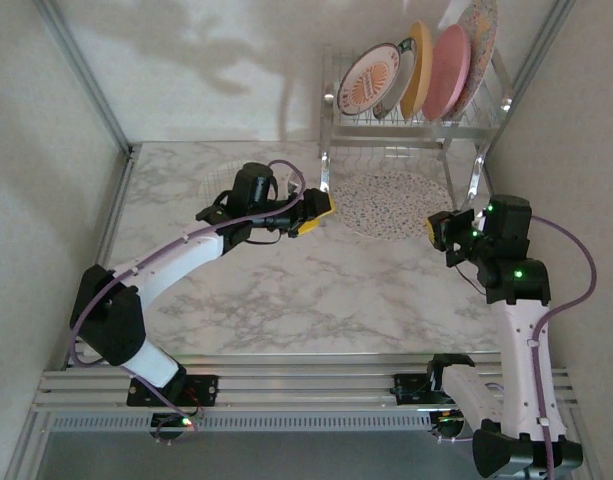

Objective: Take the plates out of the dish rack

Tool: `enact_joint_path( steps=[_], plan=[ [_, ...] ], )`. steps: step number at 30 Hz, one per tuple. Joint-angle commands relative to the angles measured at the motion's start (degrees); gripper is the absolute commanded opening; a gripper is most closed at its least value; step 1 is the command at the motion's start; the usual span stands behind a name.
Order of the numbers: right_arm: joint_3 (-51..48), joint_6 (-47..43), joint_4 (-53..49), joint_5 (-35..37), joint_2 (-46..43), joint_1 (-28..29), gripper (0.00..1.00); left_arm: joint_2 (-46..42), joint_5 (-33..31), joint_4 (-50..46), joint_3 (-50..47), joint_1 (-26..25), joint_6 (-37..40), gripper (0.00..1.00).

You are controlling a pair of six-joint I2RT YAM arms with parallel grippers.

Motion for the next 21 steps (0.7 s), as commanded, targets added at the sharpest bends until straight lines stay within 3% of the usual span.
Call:
enact_joint_path(
  steps=[1, 7, 10, 18, 21],
  plan=[
    [-2.3, 2.8, 8.5, -6.8, 0.1, 0.4, 0.0, 1.1, 2.9, 2.5, -0.6, -0.1, -3.0, 0.78],
    [-4.8, 3.1, 10.9, -8.7, 0.4, 0.4, 0.0, 1.9, 2.9, 4.5, -0.5, 0.0, -4.6, 0.73],
    [-5.9, 3.9, 12.3, -9.5, 0.5, 0.3, 0.0, 2.7, 3.6, 6.1, -0.3, -0.1, -5.7, 0.63],
    [-8.1, 4.0, 13.7, -10.9, 1.3, 0.5, 0.0, 4.0, 4.4, 8.7, 0.8, -0.1, -7.5, 0.23],
    [-8.6, 3.8, 14.2, -11.6, 1.8, 0.6, 0.0, 3.9, 5.4, 10.3, 0.4, -0.2, -8.0, 0.24]
  ],
)
